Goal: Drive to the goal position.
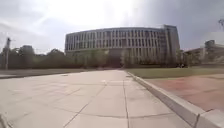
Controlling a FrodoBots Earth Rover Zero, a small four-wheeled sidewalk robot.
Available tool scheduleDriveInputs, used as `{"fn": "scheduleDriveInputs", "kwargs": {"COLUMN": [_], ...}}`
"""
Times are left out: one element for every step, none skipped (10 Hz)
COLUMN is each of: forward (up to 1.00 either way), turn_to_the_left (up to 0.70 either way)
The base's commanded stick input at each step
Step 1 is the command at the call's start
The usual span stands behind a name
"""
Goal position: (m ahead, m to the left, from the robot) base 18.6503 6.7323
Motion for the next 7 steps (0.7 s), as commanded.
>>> {"fn": "scheduleDriveInputs", "kwargs": {"forward": [0.70,0.70,0.70,0.70,0.70,0.70,0.70], "turn_to_the_left": [0.00,0.00,0.00,0.00,0.00,0.00,0.00]}}
